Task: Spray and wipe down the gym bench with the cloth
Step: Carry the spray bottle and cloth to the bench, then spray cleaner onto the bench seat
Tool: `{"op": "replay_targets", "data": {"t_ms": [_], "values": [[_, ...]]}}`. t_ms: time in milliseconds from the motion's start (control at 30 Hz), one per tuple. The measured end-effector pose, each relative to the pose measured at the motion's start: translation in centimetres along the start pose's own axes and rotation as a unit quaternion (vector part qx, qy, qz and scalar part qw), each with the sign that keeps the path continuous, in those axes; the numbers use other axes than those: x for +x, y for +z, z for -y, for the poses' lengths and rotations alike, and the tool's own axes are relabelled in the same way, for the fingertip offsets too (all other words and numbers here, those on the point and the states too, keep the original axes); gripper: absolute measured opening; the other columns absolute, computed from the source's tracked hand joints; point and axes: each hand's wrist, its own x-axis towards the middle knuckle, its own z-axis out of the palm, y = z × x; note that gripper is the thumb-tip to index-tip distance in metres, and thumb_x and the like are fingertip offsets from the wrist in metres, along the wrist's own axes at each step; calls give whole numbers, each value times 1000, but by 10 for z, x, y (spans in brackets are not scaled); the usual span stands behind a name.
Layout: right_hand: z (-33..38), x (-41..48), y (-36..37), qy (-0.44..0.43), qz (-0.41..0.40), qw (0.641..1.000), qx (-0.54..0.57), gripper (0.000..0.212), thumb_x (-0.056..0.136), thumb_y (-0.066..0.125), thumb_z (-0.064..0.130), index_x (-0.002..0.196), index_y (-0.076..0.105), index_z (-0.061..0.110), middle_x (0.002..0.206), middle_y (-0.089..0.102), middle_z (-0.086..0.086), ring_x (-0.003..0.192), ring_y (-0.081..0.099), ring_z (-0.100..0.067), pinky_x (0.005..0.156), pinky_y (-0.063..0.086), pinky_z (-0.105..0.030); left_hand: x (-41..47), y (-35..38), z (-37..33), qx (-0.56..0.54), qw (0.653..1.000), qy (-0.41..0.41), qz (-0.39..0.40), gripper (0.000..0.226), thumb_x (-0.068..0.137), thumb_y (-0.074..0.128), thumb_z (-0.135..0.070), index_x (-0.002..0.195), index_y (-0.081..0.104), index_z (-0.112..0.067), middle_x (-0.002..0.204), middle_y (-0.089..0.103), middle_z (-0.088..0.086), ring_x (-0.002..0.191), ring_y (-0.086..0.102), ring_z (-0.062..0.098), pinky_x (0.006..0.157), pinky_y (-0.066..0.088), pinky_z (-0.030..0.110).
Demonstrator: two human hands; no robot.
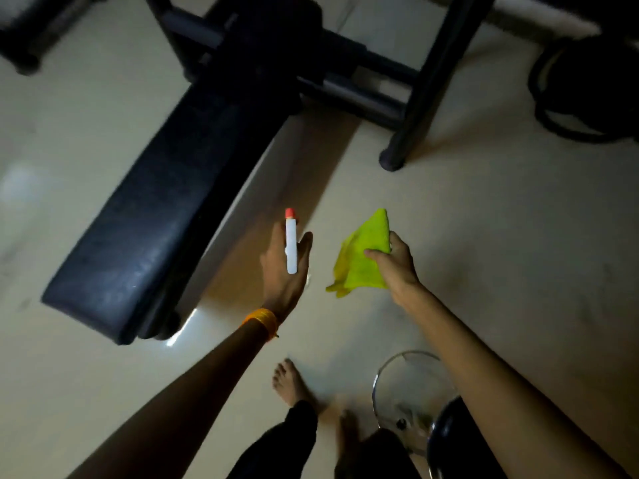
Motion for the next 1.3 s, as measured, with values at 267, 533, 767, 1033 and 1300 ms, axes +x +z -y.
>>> {"op": "replay_targets", "data": {"t_ms": [267,533,767,1033,1300], "values": [[149,107,109,-71,88,994,-2,36,81,72,12,116,64,17,107,71,-8,102,66,-32,93,53,-44,154,-45,3,2,995,-18,-99,30,98,64,-26,125,54,-20,90,65,-7,81,64,17,77,55,43],[238,204,185,-95,188,975,-65,38,85,71,6,121,62,15,110,70,-8,101,65,-28,90,53,-40,269,-51,14,-40,969,-85,-228,18,98,65,-20,110,52,-26,81,58,-21,72,59,-2,69,50,19],[307,265,262,-116,256,949,-141,40,91,67,5,129,57,13,109,64,-4,102,61,-25,86,47,-34,336,-71,47,-29,940,-117,-319,11,99,61,-31,103,58,-22,99,60,4,91,60,19,82,52,42],[359,315,360,-118,352,911,-179,36,89,66,0,119,59,16,111,67,-11,104,64,-30,91,53,-42,391,-103,78,-28,907,-127,-401,15,100,60,-23,108,62,-10,92,64,-3,81,63,2,72,51,15],[354,407,385,-90,363,873,-312,48,91,64,0,137,51,10,129,64,-14,107,62,-27,92,53,-41,403,-95,103,-4,873,-179,-454,17,101,60,-27,104,64,-11,92,68,4,81,67,19,73,57,43]]}}
